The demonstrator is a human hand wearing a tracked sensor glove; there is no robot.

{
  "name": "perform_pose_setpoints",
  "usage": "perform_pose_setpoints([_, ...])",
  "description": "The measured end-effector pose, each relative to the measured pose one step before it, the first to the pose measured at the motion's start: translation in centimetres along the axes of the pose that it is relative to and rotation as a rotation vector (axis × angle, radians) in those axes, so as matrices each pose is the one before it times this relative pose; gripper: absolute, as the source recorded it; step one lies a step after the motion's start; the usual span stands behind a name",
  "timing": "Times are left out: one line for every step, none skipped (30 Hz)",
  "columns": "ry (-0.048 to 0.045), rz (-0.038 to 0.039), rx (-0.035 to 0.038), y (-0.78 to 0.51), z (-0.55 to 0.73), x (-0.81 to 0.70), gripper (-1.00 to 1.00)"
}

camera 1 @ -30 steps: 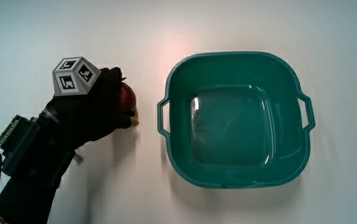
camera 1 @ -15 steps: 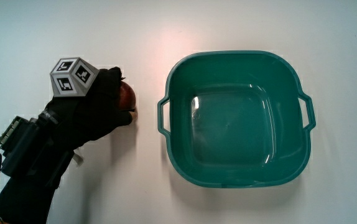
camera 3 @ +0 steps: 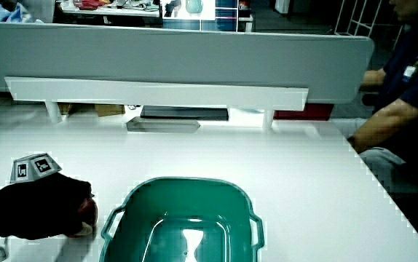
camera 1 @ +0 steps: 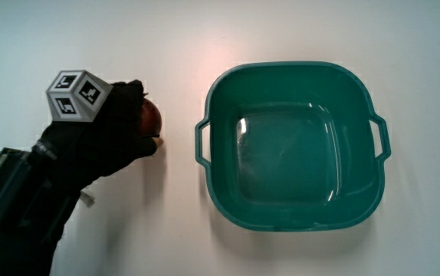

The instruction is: Pick apple from desk

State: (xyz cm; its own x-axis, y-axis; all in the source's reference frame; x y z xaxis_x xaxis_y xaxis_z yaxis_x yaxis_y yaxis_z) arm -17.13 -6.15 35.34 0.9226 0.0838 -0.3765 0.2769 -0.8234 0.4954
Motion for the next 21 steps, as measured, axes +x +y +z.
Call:
perform_pose_setpoints([-0.01490,0.00586,-0.00413,-0.427,0.456,0.411,1.00])
perform_pose_setpoints([0.02692,0.00281,0.00744,-0.576,0.616,0.722,1.00])
perform_pose_setpoints([0.00867,-0.01638,0.01568,-0.254,0.237,0.305,1.00])
perform_pose_setpoints([0.00861,-0.00190,-0.00591,-0.270,0.319,0.410,1.00])
perform_pose_setpoints([-0.00646,0.00109,-0.00327,-0.237,0.183,0.285,1.00])
perform_pose_setpoints([0.00827,-0.01077,0.01032,-0.340,0.278,0.425,1.00])
perform_pose_setpoints([0.00566,-0.02024,0.00782,-0.022,-0.026,0.112,1.00])
perform_pose_setpoints([0.00791,0.01187,-0.00595,-0.270,0.321,0.533,1.00])
perform_pose_setpoints([-0.01188,-0.01666,0.00422,-0.123,0.097,0.272,1.00])
perform_pose_setpoints([0.01361,-0.01322,0.01087,-0.070,0.082,0.238,1.00])
perform_pose_setpoints([0.02616,0.00068,-0.00003,-0.268,0.290,0.521,1.00])
perform_pose_setpoints([-0.02421,-0.01783,0.00109,-0.150,0.082,0.258,1.00])
perform_pose_setpoints([0.00301,-0.02367,0.00683,-0.069,0.127,0.258,1.00])
perform_pose_setpoints([0.05676,-0.06204,0.03984,0.107,-0.146,0.097,1.00])
perform_pose_setpoints([-0.03574,0.01590,-0.01029,-0.224,0.277,0.575,1.00])
perform_pose_setpoints([-0.05767,0.00775,-0.01139,-0.104,0.125,0.359,1.00])
perform_pose_setpoints([0.04371,-0.07504,0.02211,0.174,-0.031,0.184,1.00])
perform_pose_setpoints([0.08072,0.01094,0.03160,-0.143,0.292,0.667,1.00])
perform_pose_setpoints([-0.08124,-0.01351,-0.01660,0.101,-0.198,0.273,1.00])
perform_pose_setpoints([0.01027,-0.01129,0.00458,-0.028,0.153,0.581,1.00])
perform_pose_setpoints([0.00684,0.00335,0.00358,-0.030,0.151,0.466,1.00])
